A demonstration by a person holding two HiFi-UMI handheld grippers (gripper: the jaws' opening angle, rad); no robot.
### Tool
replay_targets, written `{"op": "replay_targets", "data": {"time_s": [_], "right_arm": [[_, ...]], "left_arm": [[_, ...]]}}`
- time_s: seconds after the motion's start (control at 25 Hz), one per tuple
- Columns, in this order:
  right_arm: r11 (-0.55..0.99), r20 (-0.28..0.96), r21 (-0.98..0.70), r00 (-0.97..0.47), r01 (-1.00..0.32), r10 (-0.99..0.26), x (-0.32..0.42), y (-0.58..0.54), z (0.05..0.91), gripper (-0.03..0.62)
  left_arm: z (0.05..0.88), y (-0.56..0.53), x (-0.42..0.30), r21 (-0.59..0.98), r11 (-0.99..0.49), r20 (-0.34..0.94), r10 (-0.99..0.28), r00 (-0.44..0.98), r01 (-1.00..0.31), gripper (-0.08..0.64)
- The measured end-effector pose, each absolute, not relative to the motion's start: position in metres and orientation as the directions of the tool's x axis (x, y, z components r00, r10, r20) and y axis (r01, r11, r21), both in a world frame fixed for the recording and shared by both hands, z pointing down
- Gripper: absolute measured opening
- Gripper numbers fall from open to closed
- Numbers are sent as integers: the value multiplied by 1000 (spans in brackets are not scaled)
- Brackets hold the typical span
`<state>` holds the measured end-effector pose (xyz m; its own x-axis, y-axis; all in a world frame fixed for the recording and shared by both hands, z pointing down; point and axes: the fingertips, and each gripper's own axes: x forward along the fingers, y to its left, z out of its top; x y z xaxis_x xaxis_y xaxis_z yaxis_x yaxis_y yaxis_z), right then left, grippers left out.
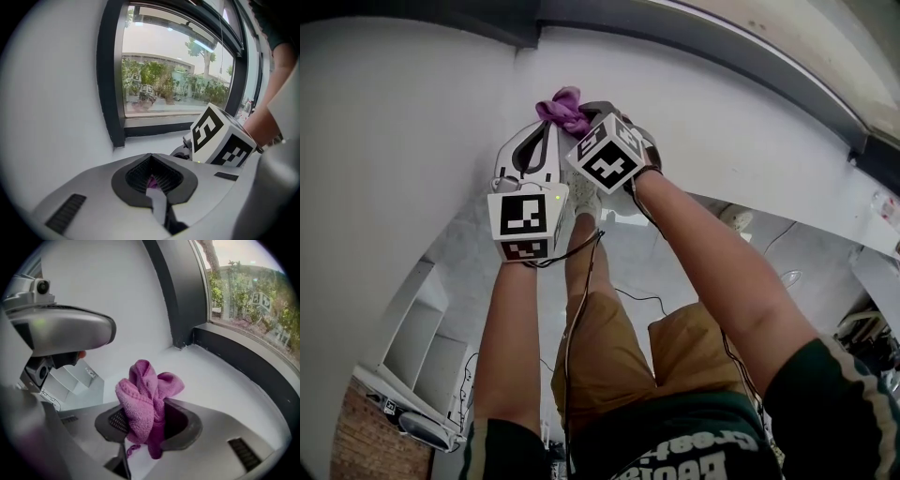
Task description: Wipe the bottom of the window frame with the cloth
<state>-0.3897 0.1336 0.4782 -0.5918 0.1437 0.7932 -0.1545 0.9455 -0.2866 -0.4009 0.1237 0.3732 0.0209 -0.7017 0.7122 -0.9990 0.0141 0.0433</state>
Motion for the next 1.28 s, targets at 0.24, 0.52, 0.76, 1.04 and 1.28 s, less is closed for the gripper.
{"op": "replay_targets", "data": {"time_s": [0.24,0.52,0.76,1.04,1.28], "right_arm": [[943,801,-281,-585,-179,128,-368,124,479,167],[936,806,-280,-581,-215,108,-341,113,480,167],[928,805,-278,-587,-248,84,-317,104,480,167],[922,802,-279,-593,-269,70,-293,96,480,167],[914,805,-276,-591,-296,52,-266,88,481,167]], "left_arm": [[376,114,-389,41,-16,718,-695,41,-999,5],[377,106,-365,45,-53,725,-685,69,-998,6],[382,99,-345,52,-86,735,-672,96,-995,5],[385,90,-318,49,-128,740,-661,122,-991,6],[386,83,-297,46,-163,745,-652,142,-986,6]]}}
